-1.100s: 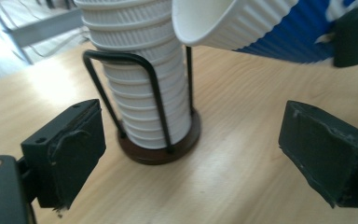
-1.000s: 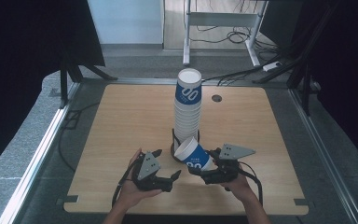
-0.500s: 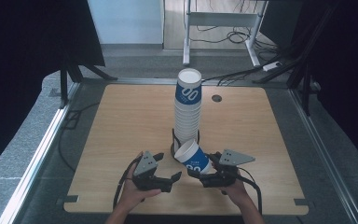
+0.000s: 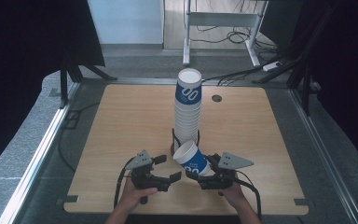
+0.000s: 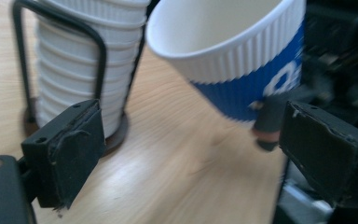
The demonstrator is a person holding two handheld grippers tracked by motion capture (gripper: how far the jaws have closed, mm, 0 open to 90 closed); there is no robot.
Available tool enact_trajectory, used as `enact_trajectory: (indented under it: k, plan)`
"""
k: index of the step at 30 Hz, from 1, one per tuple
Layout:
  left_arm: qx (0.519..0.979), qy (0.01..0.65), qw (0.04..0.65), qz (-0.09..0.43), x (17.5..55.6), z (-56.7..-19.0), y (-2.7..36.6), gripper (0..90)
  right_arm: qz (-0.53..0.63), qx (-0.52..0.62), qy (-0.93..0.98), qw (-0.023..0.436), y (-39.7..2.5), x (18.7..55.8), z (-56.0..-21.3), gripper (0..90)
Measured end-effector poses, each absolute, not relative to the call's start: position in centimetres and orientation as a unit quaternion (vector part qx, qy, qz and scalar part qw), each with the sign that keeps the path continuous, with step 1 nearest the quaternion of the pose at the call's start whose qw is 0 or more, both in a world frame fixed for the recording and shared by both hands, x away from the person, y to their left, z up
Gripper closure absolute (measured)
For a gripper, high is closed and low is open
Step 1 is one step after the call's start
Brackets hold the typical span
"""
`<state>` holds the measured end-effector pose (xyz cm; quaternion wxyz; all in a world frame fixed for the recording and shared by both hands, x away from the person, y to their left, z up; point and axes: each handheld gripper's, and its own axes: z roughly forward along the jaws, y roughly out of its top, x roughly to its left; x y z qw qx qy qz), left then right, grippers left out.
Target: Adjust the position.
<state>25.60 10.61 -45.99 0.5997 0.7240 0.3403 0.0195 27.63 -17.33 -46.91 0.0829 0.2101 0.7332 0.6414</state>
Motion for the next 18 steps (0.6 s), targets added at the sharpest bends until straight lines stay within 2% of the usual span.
enact_trajectory:
  k: [9,18]
  plan:
    - [0.699,0.336,0.63,-0.04,26.1,-46.1,10.5,7.0,0.647,0.199,0.73,0.092,-16.5,27.2,-47.4,27.1]
    - [0.68,0.341,0.645,-0.07,26.7,-46.3,10.0,7.0,0.64,0.185,0.74,0.089,-15.5,26.9,-48.1,27.2]
